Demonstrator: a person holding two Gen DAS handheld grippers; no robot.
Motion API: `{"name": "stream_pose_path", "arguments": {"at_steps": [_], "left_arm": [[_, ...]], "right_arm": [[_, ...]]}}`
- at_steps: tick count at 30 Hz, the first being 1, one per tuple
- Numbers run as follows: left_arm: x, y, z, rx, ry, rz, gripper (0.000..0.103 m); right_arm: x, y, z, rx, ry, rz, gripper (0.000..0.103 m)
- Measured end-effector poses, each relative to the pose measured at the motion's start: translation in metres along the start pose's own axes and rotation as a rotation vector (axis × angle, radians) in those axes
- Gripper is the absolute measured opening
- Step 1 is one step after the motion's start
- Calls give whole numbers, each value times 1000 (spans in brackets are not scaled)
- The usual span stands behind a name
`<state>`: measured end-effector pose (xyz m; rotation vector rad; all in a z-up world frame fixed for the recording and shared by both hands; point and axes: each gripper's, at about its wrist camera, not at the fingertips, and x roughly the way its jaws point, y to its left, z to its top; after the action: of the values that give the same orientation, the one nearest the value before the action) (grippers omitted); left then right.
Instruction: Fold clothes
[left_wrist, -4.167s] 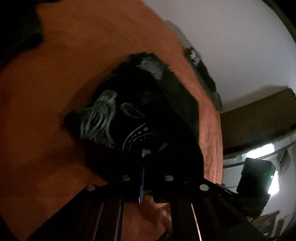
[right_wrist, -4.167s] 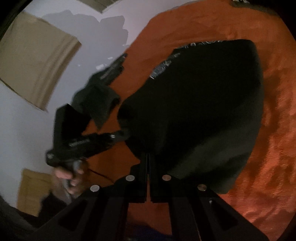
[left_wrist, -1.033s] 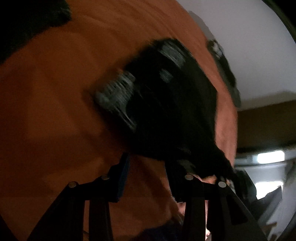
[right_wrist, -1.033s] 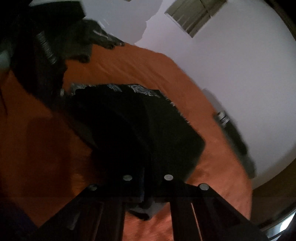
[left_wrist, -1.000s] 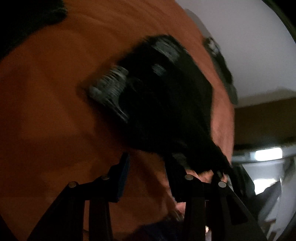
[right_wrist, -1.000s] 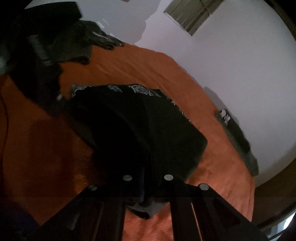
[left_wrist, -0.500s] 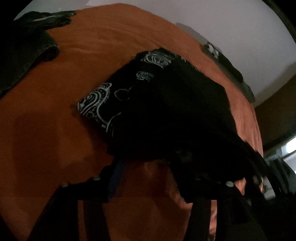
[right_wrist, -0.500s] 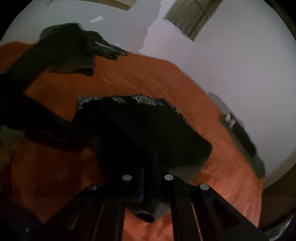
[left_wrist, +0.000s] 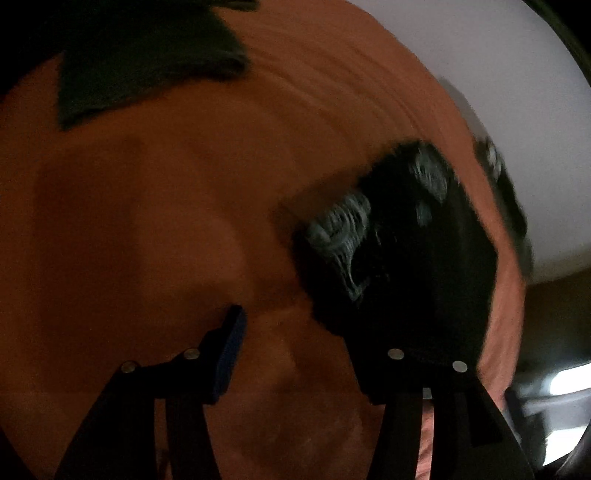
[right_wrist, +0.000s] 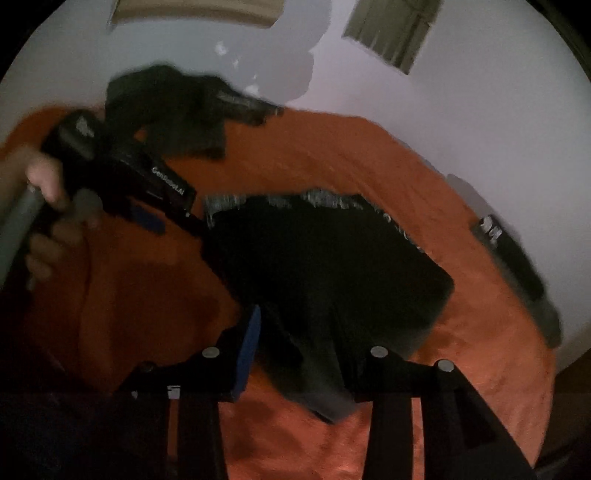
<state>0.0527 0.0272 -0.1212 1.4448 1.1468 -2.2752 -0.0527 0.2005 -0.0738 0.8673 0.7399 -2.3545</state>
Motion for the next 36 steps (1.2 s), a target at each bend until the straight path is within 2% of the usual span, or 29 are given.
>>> {"name": "stream_pose_path", "arguments": {"at_steps": [2, 4, 5, 6, 8, 9, 10, 11, 13, 15, 17, 20, 22, 23, 24, 25, 26, 27, 28, 30, 33, 35, 36], "left_arm": [[-10, -4, 11, -4, 4, -71, 55], [-7, -19, 19, 21, 37, -162, 55], [-1, -29, 22, 39, 65, -212, 55], [8, -37, 22, 65, 85, -227, 55], [29, -47, 21, 118, 100, -182, 54], [42, -49, 23, 136, 107, -137, 43], [51, -45, 27, 131, 111, -124, 38], [56, -37, 32, 106, 112, -139, 37], [53, -22, 38, 58, 99, -160, 25], [40, -12, 41, 29, 79, -165, 24], [27, -5, 42, 14, 75, -170, 24], [20, -8, 33, 21, 149, -199, 28], [28, -19, 31, 39, 196, -217, 37], [35, -26, 28, 60, 208, -212, 37], [39, -31, 25, 75, 205, -196, 37], [42, -33, 22, 82, 191, -181, 29], [45, -35, 20, 90, 177, -165, 20], [46, -34, 19, 82, 163, -157, 12], [44, -29, 21, 62, 148, -156, 10], [42, -20, 24, 33, 121, -146, 8], [35, -5, 32, 28, 90, -106, 5], [30, 11, 37, -32, 116, -142, 5], [25, 16, 38, -55, 125, -153, 5]], "right_arm": [[17, 3, 3, -2, 50, 17, 37], [45, 12, -1, -58, 171, 73, 37], [47, 13, -4, -62, 179, 81, 37], [48, 14, -6, -66, 186, 90, 37], [33, 3, -7, -3, 156, 141, 37], [20, -10, -7, 66, 122, 168, 37], [10, -22, -9, 123, 99, 168, 37], [2, -35, -11, 184, 89, 162, 37], [-3, -58, -18, 285, 104, 159, 37], [0, -62, -25, 279, 127, 119, 37], [2, -50, -33, 202, 158, 68, 37], [12, -27, -24, 49, 152, 23, 37], [18, -13, -18, -44, 141, -4, 37], [22, -6, -15, -89, 137, -38, 35], [26, 0, -14, -136, 137, -113, 29], [31, 5, -15, -190, 135, -203, 8], [34, 11, -16, -243, 128, -278, 4], [33, 18, -20, -297, 113, -333, 4], [32, 22, -22, -328, 106, -361, 4], [27, 22, -22, -317, 112, -336, 4], [20, 22, -22, -301, 122, -298, 9], [15, 21, -22, -290, 128, -273, 35], [12, 21, -22, -285, 131, -261, 38]]}}
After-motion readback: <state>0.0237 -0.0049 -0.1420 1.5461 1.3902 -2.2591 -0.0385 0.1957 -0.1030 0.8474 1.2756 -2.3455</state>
